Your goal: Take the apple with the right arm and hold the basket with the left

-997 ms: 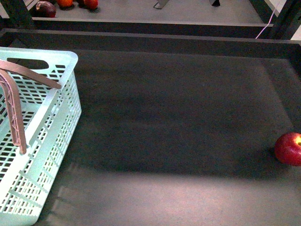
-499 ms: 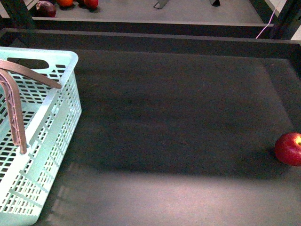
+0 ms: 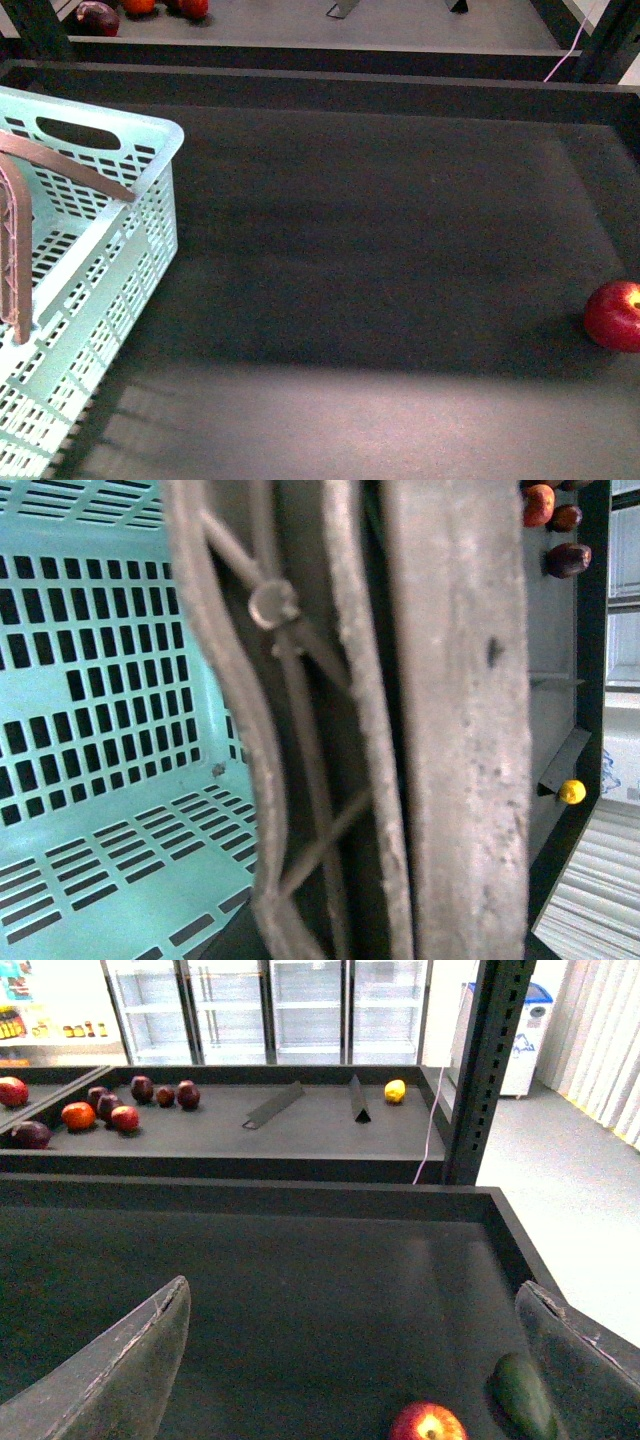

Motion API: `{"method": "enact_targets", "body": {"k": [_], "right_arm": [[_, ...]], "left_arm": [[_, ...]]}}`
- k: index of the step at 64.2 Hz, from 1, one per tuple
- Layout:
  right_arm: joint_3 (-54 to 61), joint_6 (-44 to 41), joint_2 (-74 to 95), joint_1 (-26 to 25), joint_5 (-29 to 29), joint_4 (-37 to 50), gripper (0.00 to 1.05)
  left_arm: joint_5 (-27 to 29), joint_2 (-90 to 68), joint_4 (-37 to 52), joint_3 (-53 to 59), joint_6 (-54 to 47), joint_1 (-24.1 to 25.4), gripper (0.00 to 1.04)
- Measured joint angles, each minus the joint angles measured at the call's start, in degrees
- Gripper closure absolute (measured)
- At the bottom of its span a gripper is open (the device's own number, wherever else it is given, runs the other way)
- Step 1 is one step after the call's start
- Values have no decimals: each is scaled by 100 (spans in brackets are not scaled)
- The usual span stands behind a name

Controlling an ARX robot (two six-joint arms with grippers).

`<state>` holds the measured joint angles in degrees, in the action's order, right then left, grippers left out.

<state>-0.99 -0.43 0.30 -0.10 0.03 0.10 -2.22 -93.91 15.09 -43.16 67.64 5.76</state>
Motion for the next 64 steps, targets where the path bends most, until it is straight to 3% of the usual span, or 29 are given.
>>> {"method": "enact_targets", "body": {"k": [20, 43, 64], "right_arm": [[0, 2, 0, 0, 0, 0, 9], [0, 0, 0, 0, 0, 0, 9], [0, 0, 0, 0, 0, 0, 9]], "left_arm": [[57, 1182, -850, -94, -323, -1062, 89], [225, 1558, -1628, -855, -601, -2730, 89], [55, 1582, -1755, -986, -1115, -3862, 89]]}}
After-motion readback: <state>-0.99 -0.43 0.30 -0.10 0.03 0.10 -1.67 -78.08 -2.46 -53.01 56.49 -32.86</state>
